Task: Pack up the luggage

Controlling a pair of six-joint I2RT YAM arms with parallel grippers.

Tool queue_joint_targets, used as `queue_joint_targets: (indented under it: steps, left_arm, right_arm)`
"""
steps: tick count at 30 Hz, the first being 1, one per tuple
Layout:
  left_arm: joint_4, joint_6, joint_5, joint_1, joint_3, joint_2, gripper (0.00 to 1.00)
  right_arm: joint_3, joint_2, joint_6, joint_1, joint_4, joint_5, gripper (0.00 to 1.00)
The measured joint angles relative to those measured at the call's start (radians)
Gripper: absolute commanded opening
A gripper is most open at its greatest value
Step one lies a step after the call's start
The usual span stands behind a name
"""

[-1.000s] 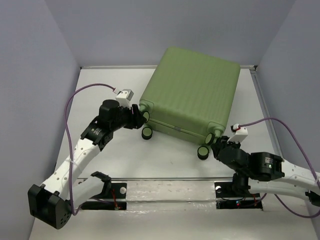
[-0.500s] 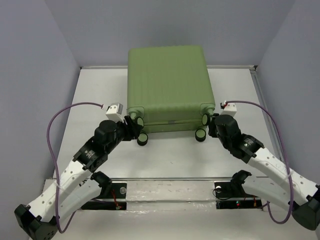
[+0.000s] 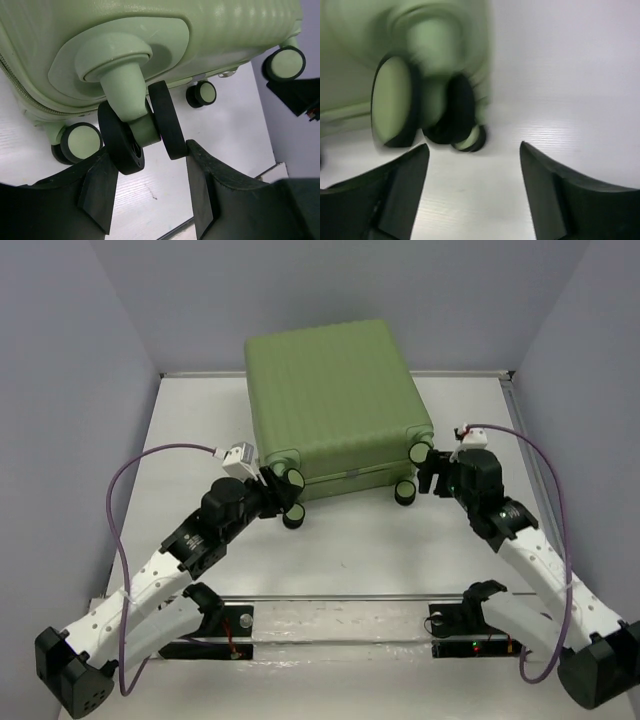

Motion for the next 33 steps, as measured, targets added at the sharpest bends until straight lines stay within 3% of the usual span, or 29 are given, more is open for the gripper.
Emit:
queue_joint_targets:
  steps: [2, 5, 8, 9, 14, 23, 29, 33]
  left_arm:
    - [0.02, -0.015, 0.007, -0.005, 0.0, 0.004, 0.06]
    - [0.06, -0.05, 0.057, -0.042, 0.006, 0.034, 0.06]
    - [0.066, -0.062, 0.072, -0.055, 0.016, 0.046, 0.06]
    - [0.066, -0.063, 0.072, -0.055, 0.016, 0.046, 0.06]
    - [0.064, -0.063, 0.076, -0.055, 0.017, 0.046, 0.06]
    - [0.038, -0.058, 0.059, -0.055, 0.017, 0.016, 0.06]
    - [-0.035, -0.026, 0.02, -0.056, 0.028, -0.031, 0.06]
    - [-0.042, -0.021, 0.021, -0.056, 0.028, -0.035, 0.06]
  right_arm:
    - [-0.096, -0.121, 0.024, 0.0, 0.049, -0.051, 0.82]
    - [-0.216, -0.306, 0.063, 0.061, 0.15, -0.154, 0.72]
    - [-0.334, -0.41, 0.121, 0.069, 0.247, -0.193, 0.49]
    - [-0.367, -0.408, 0.145, 0.069, 0.282, -0.197, 0.48]
    - [-0.433, -0.267, 0.175, 0.069, 0.385, -0.148, 0.43]
    - [-0.448, -0.087, 0.17, 0.005, 0.676, -0.066, 0.45]
    - [-0.513, 0.014, 0.178, -0.118, 0.841, -0.137, 0.47]
    - [-0.523, 0.08, 0.164, -0.13, 0.935, -0.191, 0.48]
